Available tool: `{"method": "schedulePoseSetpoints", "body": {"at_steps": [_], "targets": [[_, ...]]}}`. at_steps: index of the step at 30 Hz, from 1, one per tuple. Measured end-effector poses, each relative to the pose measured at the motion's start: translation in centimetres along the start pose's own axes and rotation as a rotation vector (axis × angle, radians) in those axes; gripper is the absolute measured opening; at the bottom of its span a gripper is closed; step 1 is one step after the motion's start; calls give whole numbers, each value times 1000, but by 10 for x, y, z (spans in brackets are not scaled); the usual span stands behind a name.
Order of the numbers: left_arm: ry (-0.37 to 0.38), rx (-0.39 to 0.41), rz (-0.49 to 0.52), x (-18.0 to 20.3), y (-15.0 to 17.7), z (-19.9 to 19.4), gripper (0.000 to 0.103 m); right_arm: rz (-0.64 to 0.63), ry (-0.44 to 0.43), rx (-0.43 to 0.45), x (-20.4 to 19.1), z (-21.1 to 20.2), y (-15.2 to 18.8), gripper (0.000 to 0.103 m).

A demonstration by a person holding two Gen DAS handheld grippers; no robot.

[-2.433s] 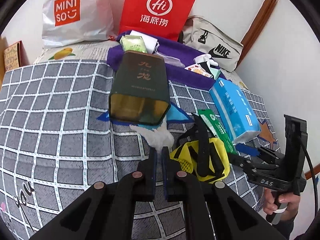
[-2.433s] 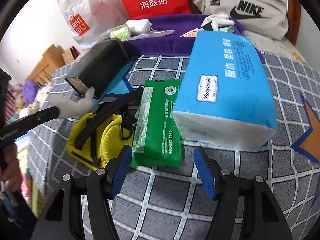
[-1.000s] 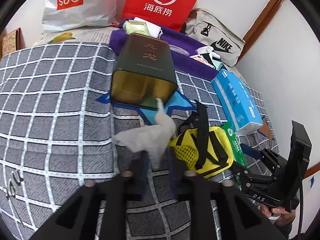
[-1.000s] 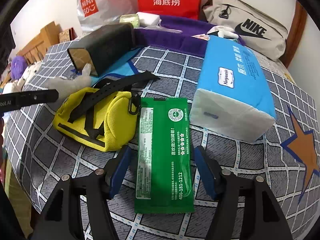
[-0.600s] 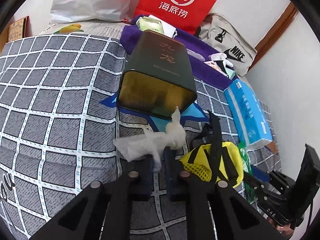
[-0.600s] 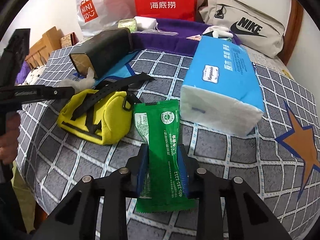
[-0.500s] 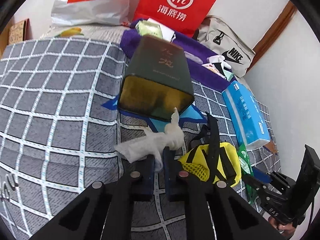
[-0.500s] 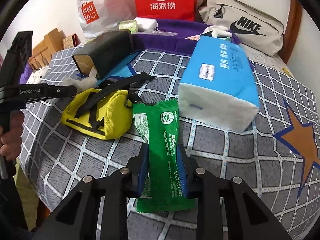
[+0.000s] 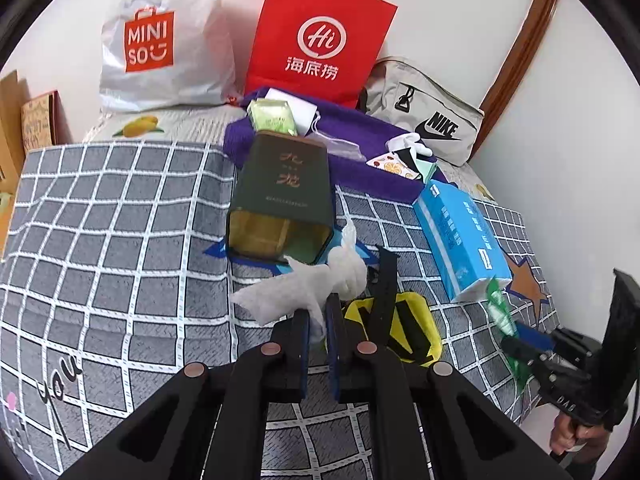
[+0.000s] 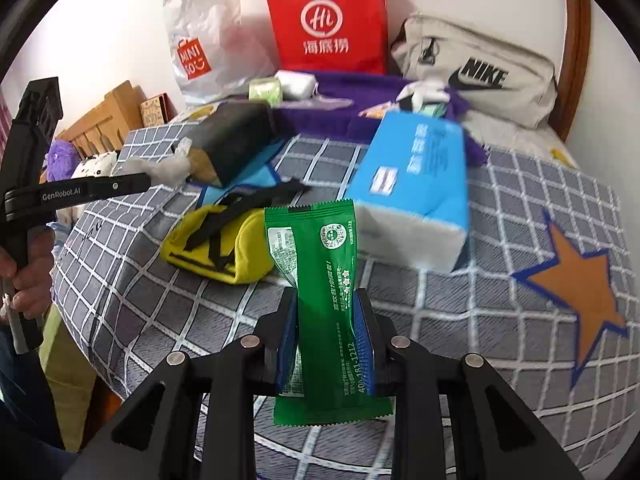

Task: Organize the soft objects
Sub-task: 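Lift the green wipes packet with the right tool while the left tool lifts the white tissue, then carry the wipes packet and white tissue over the purple towel with both tools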

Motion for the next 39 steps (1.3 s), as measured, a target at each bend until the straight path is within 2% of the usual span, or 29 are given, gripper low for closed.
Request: {"method": "schedulePoseSetpoints", "body": {"at_steps": [11,14,26,32,39], "targets": [[-70,44,52,12,-31,-9,8,12,2,96,25,-18,-58,28],[-114,58,53,9,-43,-8,8,20,10,109,33,-17,-77,28],[-197,79,79,-5,-100,2,8,51,12,167,54,-2,-148,28],[-203,74,58,-16,-130,18,8,42,-1,165,60,15,-179,28],[-207,67,90,-7,-171,43,8,23,-28,141,66,43,-216,28]]}}
Point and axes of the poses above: each gripper's, at about its wrist camera, not at the fingertips, and z roughly the way its jaws point, x to its right, y to its underside, the point moved 10 cm from there along z, roughly the way its jaws point, and after that the axes turned 2 degrees about z, right-handed, at the moved point
